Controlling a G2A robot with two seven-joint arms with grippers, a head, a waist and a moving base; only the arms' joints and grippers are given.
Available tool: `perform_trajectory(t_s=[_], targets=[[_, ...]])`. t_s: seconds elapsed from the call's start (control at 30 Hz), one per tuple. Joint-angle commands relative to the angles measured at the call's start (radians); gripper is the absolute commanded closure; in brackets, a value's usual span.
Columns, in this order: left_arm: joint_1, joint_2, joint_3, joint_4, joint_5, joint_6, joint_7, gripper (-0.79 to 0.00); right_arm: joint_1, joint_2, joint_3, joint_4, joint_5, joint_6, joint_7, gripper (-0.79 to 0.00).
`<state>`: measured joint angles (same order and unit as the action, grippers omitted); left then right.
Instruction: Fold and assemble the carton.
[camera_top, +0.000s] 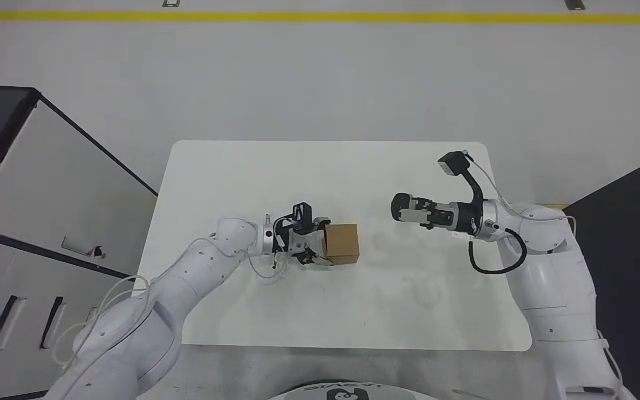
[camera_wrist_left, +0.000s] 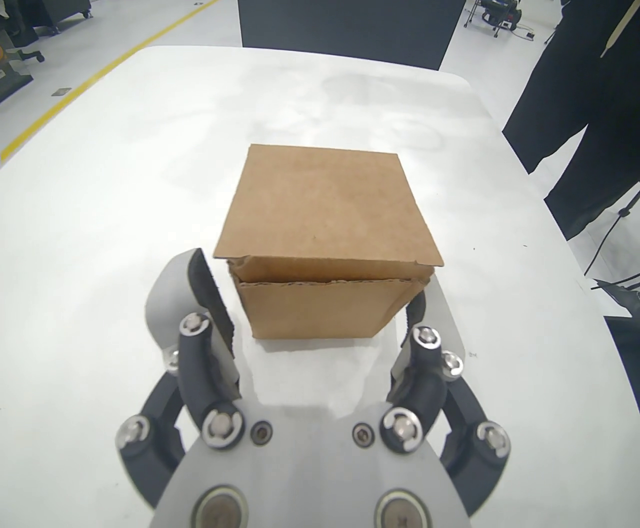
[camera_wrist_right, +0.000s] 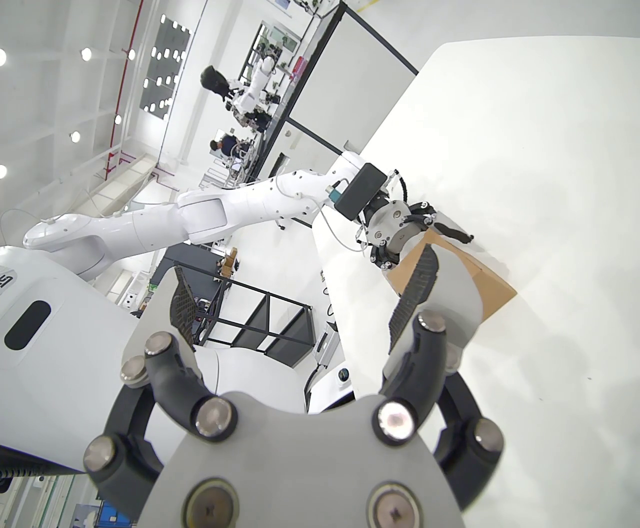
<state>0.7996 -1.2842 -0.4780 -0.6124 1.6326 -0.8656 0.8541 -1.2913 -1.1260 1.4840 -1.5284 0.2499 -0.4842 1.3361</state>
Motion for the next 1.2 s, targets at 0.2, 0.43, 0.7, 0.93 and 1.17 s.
perform_trajectory(t_s=[0.2,0.43,0.7,0.93,1.17], targets=[[0.004,0.056,-0.036,-0.039,0.015,-0.018,0.082,-0.785,0.0,0.0,0.0,0.0,0.0,0.0,0.0,-0.785],[0.045,0.162,-0.107,-0.179,-0.029,-0.03,0.071,-0.785,0.0,0.0,0.0,0.0,0.0,0.0,0.0,-0.785],[0.167,0.324,-0.258,-0.436,-0.111,-0.076,0.025,-0.785,0.0,0.0,0.0,0.0,0.0,0.0,0.0,-0.785],[0.308,0.437,-0.414,-0.619,-0.125,-0.096,0.004,-0.785,0.0,0.0,0.0,0.0,0.0,0.0,0.0,-0.785],[0.438,0.506,-0.52,-0.756,-0.158,-0.109,-0.009,-0.785,0.0,0.0,0.0,0.0,0.0,0.0,0.0,-0.785]])
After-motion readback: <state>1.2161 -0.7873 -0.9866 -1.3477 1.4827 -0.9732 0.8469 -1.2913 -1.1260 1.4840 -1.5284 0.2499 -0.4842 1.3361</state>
